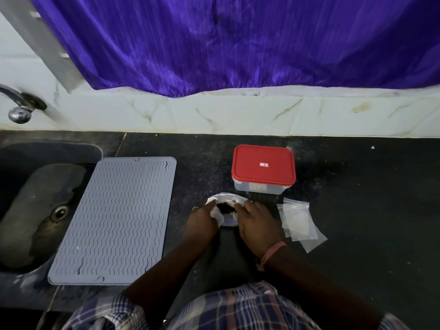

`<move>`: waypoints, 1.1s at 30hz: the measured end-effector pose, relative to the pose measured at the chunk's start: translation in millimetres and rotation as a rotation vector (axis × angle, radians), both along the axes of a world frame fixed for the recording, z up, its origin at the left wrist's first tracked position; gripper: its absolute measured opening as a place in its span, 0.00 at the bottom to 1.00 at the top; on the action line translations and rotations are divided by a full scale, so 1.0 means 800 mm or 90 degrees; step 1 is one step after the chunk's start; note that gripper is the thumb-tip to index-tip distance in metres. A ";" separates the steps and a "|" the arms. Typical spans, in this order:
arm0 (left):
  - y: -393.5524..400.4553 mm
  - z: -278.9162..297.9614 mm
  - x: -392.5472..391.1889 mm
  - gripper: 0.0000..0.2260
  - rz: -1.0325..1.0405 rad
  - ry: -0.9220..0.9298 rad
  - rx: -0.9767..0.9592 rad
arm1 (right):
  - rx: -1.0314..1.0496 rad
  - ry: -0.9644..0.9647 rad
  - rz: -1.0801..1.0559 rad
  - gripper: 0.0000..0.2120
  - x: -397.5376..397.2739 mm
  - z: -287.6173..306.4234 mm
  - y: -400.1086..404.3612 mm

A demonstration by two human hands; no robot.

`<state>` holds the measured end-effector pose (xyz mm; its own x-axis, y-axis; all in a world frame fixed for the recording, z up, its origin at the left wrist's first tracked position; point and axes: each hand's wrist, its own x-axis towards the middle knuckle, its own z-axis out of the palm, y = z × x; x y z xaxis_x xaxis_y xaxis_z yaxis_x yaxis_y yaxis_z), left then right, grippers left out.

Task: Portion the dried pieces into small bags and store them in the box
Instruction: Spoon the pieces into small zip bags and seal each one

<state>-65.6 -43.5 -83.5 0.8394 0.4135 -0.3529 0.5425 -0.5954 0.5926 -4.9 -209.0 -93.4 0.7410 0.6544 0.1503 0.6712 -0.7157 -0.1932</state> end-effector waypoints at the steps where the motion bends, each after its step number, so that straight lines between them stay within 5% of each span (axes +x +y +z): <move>1: 0.001 -0.001 0.001 0.27 -0.008 0.008 -0.001 | -0.026 0.017 0.001 0.20 0.001 -0.003 0.003; 7: 0.003 -0.005 0.002 0.25 -0.022 -0.020 -0.011 | -0.004 0.132 -0.046 0.21 0.005 -0.005 0.025; 11: 0.004 -0.008 -0.007 0.17 0.013 -0.096 -0.059 | 0.097 0.206 -0.100 0.09 0.010 0.008 0.032; 15: 0.005 -0.010 -0.003 0.23 0.014 -0.054 -0.041 | 0.139 0.286 -0.144 0.07 0.008 0.023 0.034; 21: 0.004 -0.018 -0.007 0.21 0.037 -0.079 -0.063 | 0.361 0.563 -0.428 0.11 0.010 0.013 0.039; 28: -0.001 -0.015 -0.012 0.15 0.168 -0.100 -0.137 | 0.432 0.626 -0.486 0.09 0.007 0.011 0.009; 33: 0.001 -0.010 -0.017 0.08 0.275 -0.112 -0.085 | 0.445 0.669 -0.496 0.09 0.001 0.007 -0.003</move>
